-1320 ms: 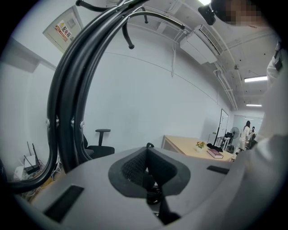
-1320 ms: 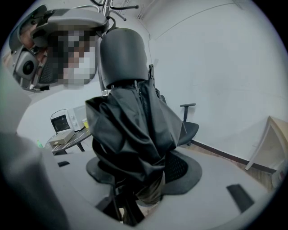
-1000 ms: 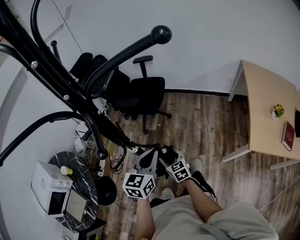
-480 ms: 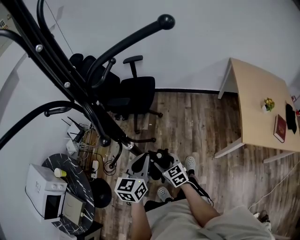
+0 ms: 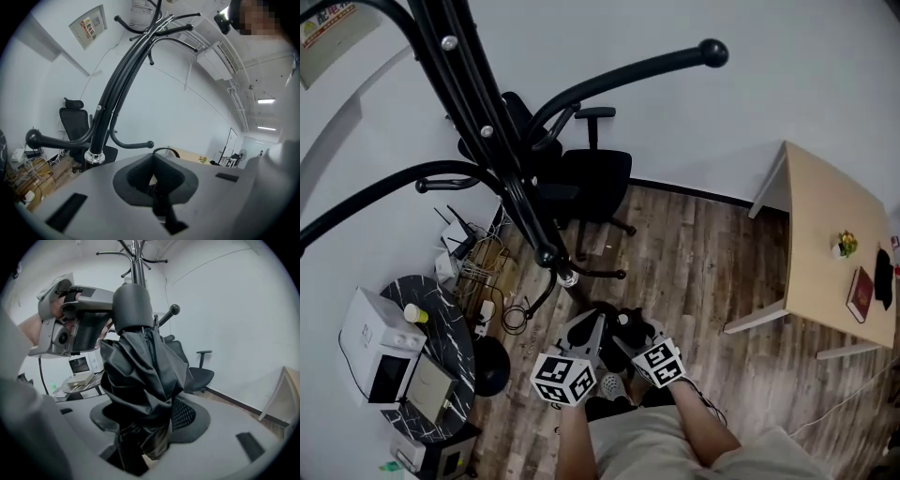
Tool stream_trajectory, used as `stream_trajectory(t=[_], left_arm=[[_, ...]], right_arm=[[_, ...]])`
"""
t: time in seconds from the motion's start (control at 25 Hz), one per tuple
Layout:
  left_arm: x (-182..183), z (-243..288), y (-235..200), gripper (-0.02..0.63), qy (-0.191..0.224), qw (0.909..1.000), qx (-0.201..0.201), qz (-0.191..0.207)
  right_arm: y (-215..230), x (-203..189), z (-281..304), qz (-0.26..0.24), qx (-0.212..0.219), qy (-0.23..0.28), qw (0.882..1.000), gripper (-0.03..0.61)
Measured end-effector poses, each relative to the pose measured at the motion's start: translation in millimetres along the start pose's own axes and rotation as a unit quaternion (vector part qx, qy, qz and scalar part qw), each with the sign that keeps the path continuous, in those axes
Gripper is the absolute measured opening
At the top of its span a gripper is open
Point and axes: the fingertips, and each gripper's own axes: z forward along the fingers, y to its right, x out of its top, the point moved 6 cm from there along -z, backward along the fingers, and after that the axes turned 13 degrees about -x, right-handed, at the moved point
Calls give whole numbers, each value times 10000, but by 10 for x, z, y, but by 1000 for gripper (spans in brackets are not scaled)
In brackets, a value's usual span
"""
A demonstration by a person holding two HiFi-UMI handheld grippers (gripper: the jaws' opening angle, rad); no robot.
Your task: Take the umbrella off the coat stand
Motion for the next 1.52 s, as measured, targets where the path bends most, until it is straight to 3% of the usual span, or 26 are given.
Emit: stream_trajectory(t=[0.28, 0.88, 1.52], left_arm=[[94, 120, 331, 20, 276, 9994, 172, -118], [160, 252, 977, 20, 257, 9968, 662, 371], [-183, 199, 1705, 20, 443, 9932, 997, 402]], right_arm=[[242, -17, -201, -5, 231, -20, 9997, 259], [468, -69, -604, -134, 536, 42, 9985, 259], [508, -442, -1258, -53, 765, 218, 9968, 259]])
